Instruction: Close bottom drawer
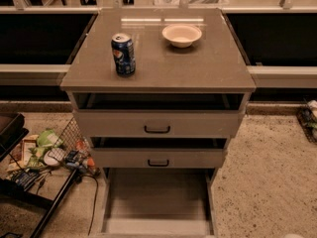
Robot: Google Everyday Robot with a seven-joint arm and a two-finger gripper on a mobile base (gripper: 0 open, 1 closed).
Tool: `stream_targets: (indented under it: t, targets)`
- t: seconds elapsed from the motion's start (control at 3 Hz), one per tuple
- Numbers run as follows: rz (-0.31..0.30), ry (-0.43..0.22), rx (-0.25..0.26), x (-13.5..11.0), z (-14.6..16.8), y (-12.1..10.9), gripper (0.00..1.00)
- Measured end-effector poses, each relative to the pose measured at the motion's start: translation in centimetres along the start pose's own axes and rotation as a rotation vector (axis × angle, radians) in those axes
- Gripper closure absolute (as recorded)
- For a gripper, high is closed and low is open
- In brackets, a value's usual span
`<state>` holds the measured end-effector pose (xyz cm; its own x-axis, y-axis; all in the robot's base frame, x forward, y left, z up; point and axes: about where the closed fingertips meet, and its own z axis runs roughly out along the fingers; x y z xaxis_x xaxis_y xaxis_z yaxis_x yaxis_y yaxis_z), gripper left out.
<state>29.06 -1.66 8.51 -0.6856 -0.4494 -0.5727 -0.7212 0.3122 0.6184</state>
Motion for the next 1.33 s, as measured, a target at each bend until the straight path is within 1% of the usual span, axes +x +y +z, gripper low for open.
stream_targets:
  t: [0.33,0.67,1.0,1.33]
  targets:
    - [-0.092,-0.023,0.028,-5.3,-0.9,-3.1,1.00]
    - [-0.134,-0.040,0.055,-8.5,-1.8,-5.2,1.00]
    - [-0.166,-0.058,0.115,-11.2,-4.3,-7.0,1.00]
    - [-0.166,-0.058,0.115,-11.2,-4.3,-7.0,1.00]
